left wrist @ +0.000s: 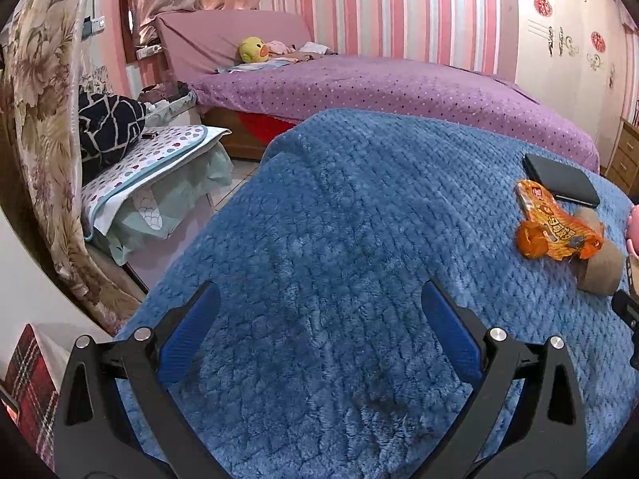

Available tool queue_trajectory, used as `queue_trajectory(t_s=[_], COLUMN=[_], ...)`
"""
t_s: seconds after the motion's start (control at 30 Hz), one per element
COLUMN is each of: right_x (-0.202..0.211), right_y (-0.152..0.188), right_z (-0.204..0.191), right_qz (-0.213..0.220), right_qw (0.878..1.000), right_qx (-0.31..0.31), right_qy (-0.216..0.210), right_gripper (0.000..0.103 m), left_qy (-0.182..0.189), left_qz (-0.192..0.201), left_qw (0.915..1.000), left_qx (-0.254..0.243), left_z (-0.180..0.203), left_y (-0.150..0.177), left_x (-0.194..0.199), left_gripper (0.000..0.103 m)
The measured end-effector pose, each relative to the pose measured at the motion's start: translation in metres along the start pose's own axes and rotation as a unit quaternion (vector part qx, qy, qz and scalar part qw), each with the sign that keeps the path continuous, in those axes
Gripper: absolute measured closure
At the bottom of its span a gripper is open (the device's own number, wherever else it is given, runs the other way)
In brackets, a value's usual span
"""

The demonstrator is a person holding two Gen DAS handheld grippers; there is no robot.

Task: Collect trash
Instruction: 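Grasp the brown cardboard tube with the right tool, then grasp the orange snack bag with the left tool while the right tool holds the tube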

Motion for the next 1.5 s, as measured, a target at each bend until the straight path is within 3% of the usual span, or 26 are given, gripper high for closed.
queue_trajectory(t_s=[0.27, 0.47, 0.63, 0.83, 1.07, 1.23, 1.5], right_x=[-0.023, -0.052, -0.043, -0.017, 0.02, 0.03, 0.029], right_y=[-0.005, 0.001, -0.003, -0.001, 0.003, -0.002, 0.002], right_z=[-0.018, -0.03, -0.025, 0.008, 0.064, 0.084, 0.108], right_qz=[-0.021, -0.067, -0.052, -0.036, -0.002, 0.019, 0.019], right_qw=[1.0, 0.997, 0.997, 0.998, 1.0, 0.999, 0.999], right_qx=[0.017, 0.023, 0.021, 0.029, -0.004, -0.03, -0.04], right_qy=[-0.009, -0.031, -0.051, -0.032, -0.002, -0.003, -0.01], right_gripper=[0.008, 0.042, 0.045, 0.045, 0.045, 0.045, 0.045], left_qy=[-0.007, -0.01, -0.011, 0.0, 0.029, 0.051, 0.084], left_qz=[-0.004, -0.005, -0.009, -0.004, -0.002, -0.008, -0.015], left_qw=[1.0, 0.9999, 0.9998, 0.9999, 0.9996, 0.9986, 0.9963], left_qx=[-0.003, 0.003, 0.017, 0.014, 0.0, -0.012, 0.0], left_z=[0.004, 0.005, 0.007, 0.023, 0.055, 0.082, 0.123], left_y=[0.0, -0.003, -0.004, -0.006, -0.006, -0.004, -0.015], left_x=[-0.004, -0.006, -0.009, -0.006, -0.001, -0.004, -0.017], left_gripper=[0.006, 0.006, 0.006, 0.006, 0.006, 0.006, 0.019])
Point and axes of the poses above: each gripper's, at about its wrist camera, not at the fingertips, and x roughly against the way its jaws point, z to its right, y to its underside, the point moved 6 cm from there along -x, roughly the way its jaws point, and after that the axes turned 12 degrees about z, right-handed, at the moved point
